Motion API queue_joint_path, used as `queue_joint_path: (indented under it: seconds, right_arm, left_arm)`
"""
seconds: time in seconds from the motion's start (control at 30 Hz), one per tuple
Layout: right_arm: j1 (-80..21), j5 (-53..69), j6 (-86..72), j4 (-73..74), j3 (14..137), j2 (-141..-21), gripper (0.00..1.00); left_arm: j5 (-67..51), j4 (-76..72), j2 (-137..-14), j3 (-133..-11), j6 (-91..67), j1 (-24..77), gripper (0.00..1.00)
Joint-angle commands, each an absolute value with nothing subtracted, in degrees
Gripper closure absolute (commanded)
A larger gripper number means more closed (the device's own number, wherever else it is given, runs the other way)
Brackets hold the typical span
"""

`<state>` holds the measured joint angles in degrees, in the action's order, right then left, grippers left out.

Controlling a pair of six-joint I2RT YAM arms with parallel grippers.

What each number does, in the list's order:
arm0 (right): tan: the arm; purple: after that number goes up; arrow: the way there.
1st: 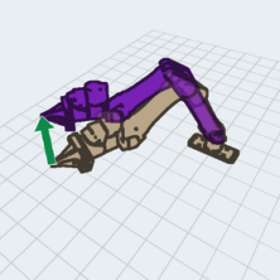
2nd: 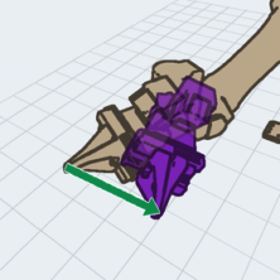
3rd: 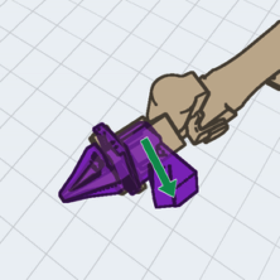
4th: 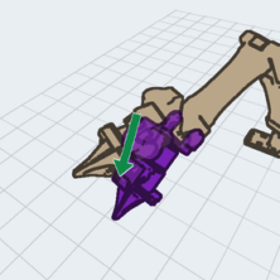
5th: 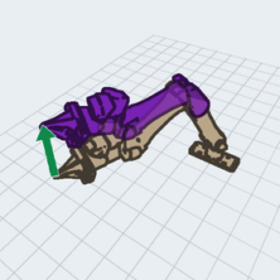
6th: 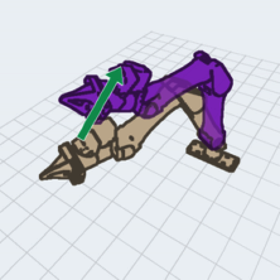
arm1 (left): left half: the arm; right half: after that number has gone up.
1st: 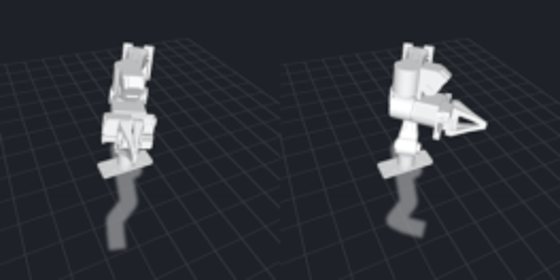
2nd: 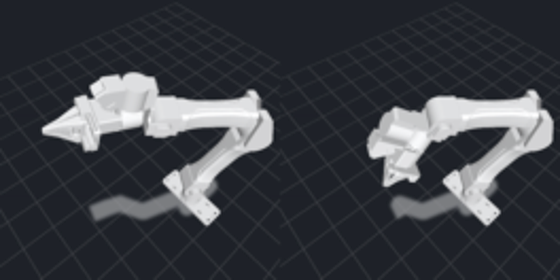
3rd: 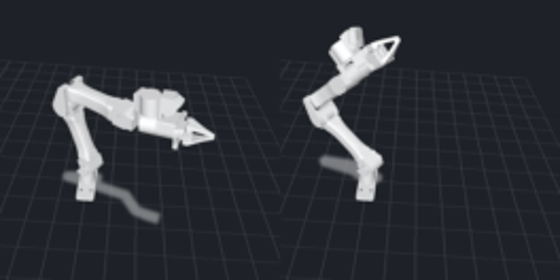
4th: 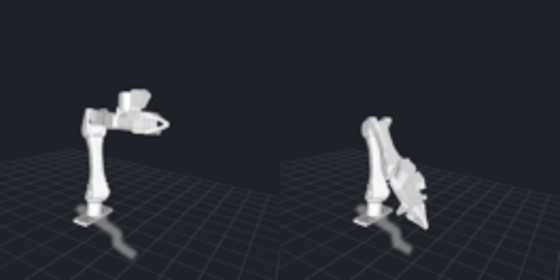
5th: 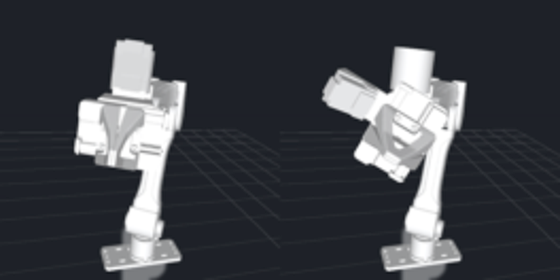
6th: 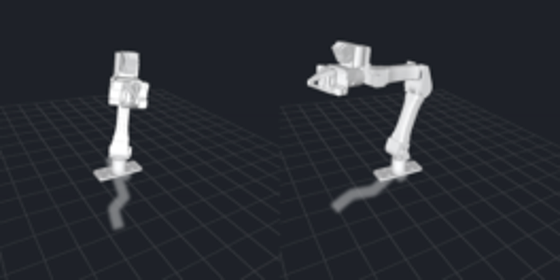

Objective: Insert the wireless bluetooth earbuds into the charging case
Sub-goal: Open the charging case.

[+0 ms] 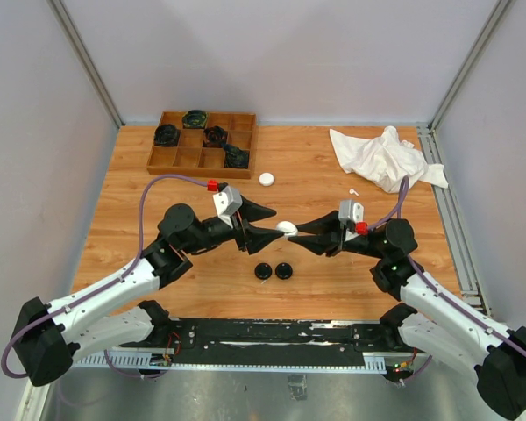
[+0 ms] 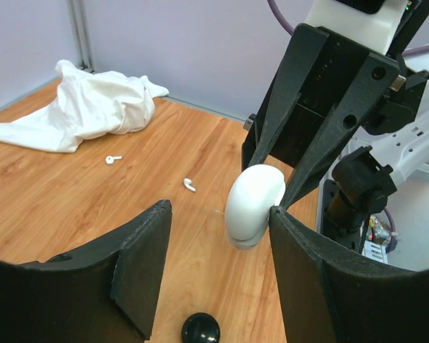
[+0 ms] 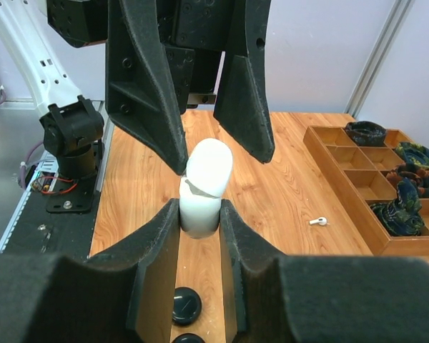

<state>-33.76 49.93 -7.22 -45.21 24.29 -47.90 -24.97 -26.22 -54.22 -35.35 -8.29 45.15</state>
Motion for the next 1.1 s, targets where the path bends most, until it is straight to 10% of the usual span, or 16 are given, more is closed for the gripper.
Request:
queue_joint_path:
  seconds: [0.0, 1.07]
  right_arm:
    - [-34.2, 52.7, -6.8, -47.3, 23.1, -47.0, 0.99]
    - [-34.2, 34.4, 1.6, -39.7, 18.8, -48.6, 0.99]
  left_arm:
    - [-22.0, -28.3, -54.5, -37.7, -10.4, 44.0, 0.38]
    - [9.1, 0.8, -69.4, -46.1, -20.8, 31.2, 0.19]
